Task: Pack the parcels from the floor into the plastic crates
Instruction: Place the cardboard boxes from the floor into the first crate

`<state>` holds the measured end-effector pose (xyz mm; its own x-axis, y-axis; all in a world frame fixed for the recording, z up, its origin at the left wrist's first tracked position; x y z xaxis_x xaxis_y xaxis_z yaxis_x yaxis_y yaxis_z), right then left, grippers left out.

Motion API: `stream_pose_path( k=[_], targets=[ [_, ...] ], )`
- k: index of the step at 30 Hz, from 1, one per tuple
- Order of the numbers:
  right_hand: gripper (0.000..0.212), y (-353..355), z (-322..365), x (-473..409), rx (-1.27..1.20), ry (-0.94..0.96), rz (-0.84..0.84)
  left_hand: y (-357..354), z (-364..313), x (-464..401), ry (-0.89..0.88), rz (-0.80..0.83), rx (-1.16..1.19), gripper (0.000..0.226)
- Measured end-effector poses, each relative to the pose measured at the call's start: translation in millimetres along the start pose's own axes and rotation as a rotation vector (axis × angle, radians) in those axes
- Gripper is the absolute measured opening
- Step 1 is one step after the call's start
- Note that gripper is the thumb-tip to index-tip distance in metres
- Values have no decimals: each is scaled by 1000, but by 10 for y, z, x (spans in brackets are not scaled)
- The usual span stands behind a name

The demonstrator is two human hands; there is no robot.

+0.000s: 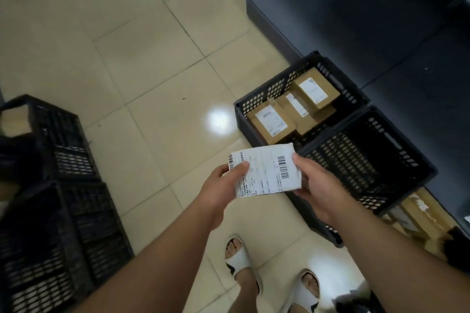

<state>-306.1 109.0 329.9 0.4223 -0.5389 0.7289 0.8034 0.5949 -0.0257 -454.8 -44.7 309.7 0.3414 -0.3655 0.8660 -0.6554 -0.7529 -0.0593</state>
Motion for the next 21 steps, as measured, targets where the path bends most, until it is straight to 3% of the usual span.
stream_pose_path(
  k=[8,21],
  targets=[
    [31,-1048,265,-328,143,-5,115,883,-295,-57,4,-86,175,40],
    [37,-2169,797,-1412,339,27,279,1662,-1060,-590,44,-217,349,42]
  ],
)
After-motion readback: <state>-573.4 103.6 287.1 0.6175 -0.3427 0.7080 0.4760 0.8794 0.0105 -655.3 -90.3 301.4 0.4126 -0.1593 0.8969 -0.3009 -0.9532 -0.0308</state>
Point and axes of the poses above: each hand's wrist, its own x-axis away from the middle knuckle, its own y-axis out of the back of the hand, z = x × y, the point moved 1 cm from there along -x, towards the middle knuckle, and after that the axes turned 6 degrees about y, right-handed, at the moved point
